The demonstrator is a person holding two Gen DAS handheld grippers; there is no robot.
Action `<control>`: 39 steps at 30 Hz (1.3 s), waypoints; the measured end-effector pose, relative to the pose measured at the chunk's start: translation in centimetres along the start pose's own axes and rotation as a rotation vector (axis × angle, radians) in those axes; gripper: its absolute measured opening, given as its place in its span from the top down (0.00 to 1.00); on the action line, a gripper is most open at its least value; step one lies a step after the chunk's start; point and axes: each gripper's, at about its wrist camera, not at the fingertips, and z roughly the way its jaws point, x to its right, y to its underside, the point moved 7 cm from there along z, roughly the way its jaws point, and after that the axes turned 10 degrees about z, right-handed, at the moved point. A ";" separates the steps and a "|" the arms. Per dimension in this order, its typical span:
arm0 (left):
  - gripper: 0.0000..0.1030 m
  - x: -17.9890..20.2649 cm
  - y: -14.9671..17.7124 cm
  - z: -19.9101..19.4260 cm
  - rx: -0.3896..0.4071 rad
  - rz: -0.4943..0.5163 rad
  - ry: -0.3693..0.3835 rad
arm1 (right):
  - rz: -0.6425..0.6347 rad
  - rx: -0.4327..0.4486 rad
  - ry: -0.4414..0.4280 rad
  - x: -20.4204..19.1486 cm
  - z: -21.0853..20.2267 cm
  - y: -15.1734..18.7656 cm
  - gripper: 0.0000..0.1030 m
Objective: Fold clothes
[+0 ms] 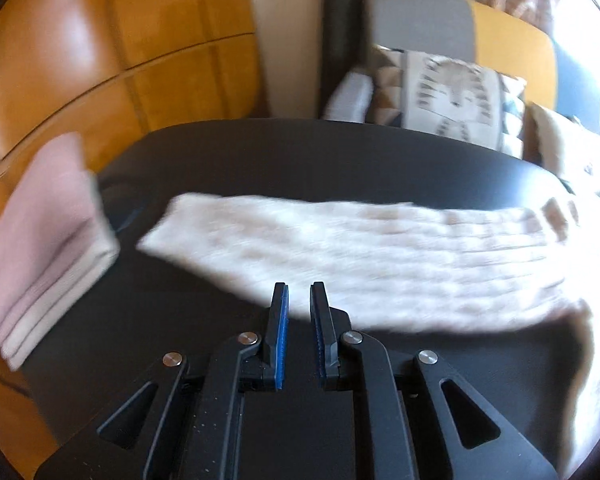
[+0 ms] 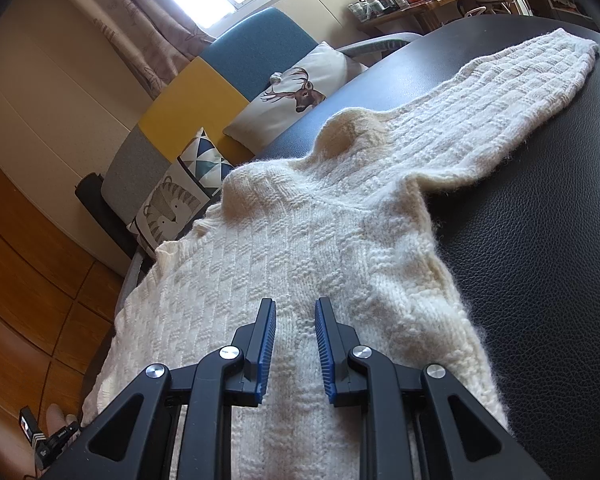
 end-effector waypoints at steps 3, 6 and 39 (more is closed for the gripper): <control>0.88 3.8 -0.3 0.7 -0.034 0.082 -0.020 | 0.001 0.000 -0.002 0.0 0.0 0.0 0.81; 0.88 5.4 -1.1 2.5 -0.067 0.139 -0.104 | 0.000 -0.001 0.001 0.0 0.0 0.0 0.81; 0.88 8.2 7.4 -7.3 -0.015 0.081 0.411 | -0.136 -0.216 -0.006 -5.3 0.0 3.6 0.76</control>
